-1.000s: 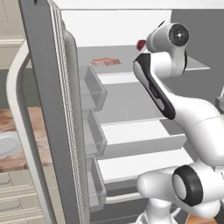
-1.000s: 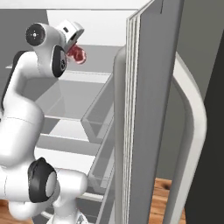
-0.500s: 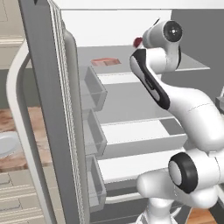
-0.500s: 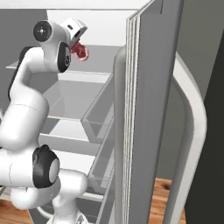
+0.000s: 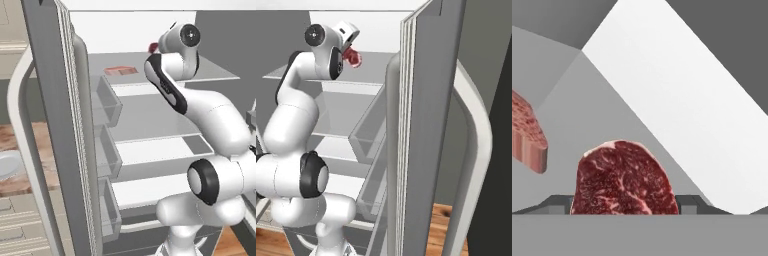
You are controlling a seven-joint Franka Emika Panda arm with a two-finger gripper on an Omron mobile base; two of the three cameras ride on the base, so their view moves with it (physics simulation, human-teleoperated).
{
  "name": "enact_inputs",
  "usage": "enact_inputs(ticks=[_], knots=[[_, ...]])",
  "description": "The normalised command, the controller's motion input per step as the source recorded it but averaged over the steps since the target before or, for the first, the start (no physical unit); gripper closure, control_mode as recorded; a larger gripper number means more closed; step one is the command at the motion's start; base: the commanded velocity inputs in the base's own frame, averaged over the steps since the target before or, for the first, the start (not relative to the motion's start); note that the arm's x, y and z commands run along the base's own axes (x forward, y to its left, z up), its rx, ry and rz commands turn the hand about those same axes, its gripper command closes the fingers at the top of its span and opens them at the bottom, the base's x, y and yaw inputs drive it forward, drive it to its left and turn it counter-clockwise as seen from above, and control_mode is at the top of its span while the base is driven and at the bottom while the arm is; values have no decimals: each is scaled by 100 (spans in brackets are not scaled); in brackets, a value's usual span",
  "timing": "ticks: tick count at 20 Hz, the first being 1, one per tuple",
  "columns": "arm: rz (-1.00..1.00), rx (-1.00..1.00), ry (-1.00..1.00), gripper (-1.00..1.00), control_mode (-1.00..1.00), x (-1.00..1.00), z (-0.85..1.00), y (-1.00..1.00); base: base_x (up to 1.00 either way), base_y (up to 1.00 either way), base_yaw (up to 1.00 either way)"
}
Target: Place the steak on the counter behind the older steak on the same shelf of the fridge to maintain FIFO order. Close the fridge door when finished.
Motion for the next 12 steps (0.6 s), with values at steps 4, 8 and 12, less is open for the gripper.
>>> enact_inputs(ticks=[4, 8, 12], knots=[[0, -1, 0, 100, -100, 44, -22, 0, 0, 0, 0], [0, 0, 0, 100, -100, 37, -6, 0, 0, 0, 0], [0, 0, 0, 100, -100, 35, 0, 0, 0, 0, 0]])
